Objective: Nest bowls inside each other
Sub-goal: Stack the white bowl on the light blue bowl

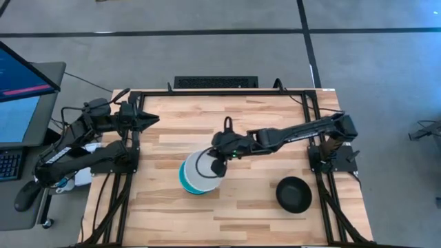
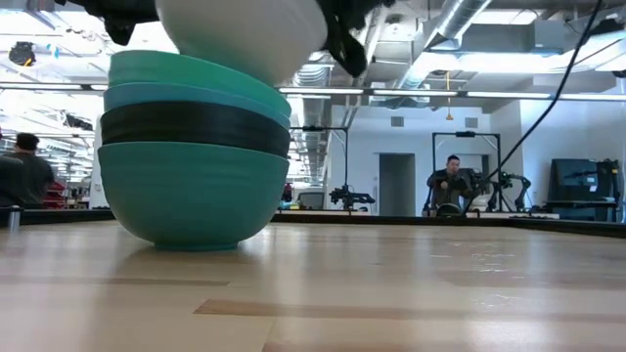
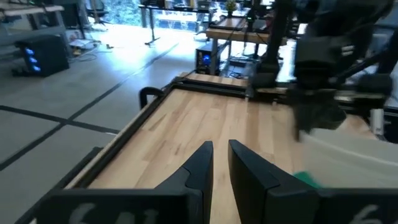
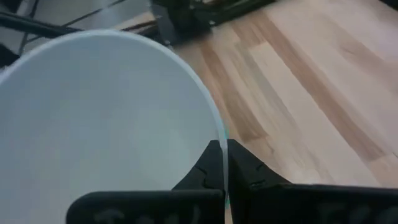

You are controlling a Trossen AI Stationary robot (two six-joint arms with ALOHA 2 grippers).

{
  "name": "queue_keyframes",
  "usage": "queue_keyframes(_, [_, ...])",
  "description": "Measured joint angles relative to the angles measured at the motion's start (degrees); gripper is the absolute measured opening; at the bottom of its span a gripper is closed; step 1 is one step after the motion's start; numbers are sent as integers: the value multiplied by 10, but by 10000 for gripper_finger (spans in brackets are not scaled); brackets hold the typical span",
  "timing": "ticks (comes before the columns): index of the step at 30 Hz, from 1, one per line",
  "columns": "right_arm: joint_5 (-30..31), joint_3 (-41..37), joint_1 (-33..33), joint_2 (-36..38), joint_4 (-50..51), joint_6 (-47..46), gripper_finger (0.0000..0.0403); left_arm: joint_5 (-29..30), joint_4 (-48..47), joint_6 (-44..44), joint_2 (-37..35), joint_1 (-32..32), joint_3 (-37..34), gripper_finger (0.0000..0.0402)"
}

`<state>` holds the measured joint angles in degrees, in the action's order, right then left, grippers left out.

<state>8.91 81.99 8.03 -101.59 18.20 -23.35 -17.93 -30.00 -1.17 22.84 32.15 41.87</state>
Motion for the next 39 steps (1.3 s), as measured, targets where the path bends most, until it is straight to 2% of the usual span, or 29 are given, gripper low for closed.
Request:
queue_keyframes(10, [-16,91,6,-75,14,13,11,12,1,-12,0,1,0,41])
queue_keyframes(16, [-16,91,6,-93,49,-12,11,12,-1,-12,0,1,0,41])
queue_keyframes(39, [-4,91,5,-112,42,-17,11,2,0,-13,0,1,0,41])
